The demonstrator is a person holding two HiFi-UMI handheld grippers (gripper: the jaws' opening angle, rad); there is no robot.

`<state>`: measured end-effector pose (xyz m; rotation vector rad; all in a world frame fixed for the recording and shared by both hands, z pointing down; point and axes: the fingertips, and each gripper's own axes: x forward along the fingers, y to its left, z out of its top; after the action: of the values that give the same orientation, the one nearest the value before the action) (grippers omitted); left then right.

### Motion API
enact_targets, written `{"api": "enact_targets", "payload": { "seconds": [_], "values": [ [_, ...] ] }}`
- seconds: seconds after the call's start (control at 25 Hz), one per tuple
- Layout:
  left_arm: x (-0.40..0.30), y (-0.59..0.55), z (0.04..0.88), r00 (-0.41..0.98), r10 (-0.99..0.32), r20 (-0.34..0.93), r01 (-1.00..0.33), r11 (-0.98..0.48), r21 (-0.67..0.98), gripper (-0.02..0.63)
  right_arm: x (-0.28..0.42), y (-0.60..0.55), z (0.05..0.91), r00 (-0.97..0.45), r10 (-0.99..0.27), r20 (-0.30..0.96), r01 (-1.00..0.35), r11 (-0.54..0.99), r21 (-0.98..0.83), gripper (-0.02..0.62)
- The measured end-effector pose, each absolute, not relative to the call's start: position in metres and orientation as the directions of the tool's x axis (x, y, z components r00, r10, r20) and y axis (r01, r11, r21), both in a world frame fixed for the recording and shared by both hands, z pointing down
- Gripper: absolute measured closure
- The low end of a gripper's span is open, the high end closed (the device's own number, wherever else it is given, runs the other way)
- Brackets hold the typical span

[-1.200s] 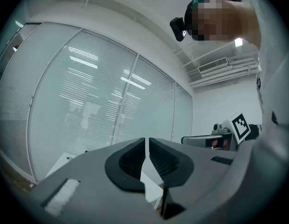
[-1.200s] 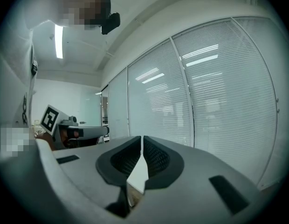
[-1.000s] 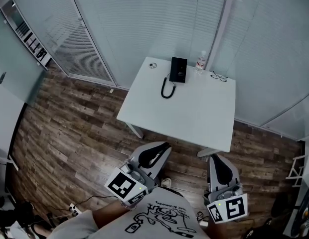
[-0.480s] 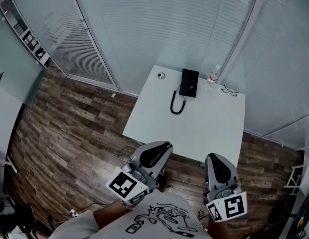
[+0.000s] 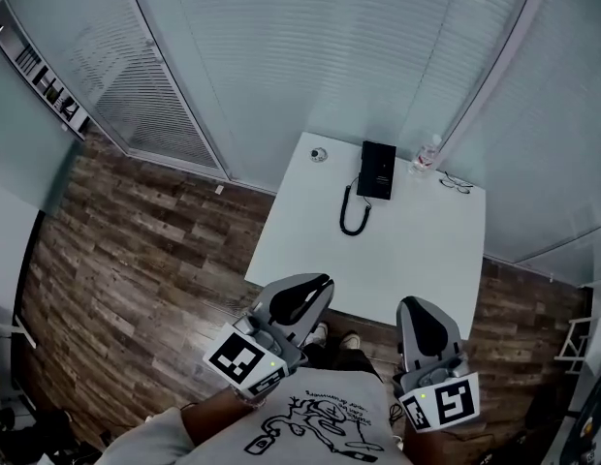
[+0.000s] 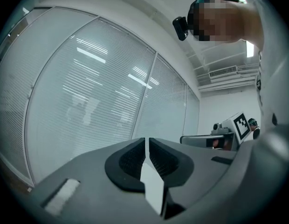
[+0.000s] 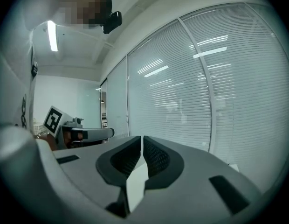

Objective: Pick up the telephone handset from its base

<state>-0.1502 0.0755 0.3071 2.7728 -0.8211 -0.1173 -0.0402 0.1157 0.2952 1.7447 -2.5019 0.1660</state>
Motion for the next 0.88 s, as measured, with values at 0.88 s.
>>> {"api": "enact_targets", "payload": {
  "seconds": [0.88],
  "values": [
    [-0.075,-0.009,0.305,0.858,-0.513,0.006,-0.498,-0.831,0.249,0.580,0.036,0.026,0.296,-0.324,-0.937,0.130,-0.946,0.320,-0.045,0.578]
  ]
}}
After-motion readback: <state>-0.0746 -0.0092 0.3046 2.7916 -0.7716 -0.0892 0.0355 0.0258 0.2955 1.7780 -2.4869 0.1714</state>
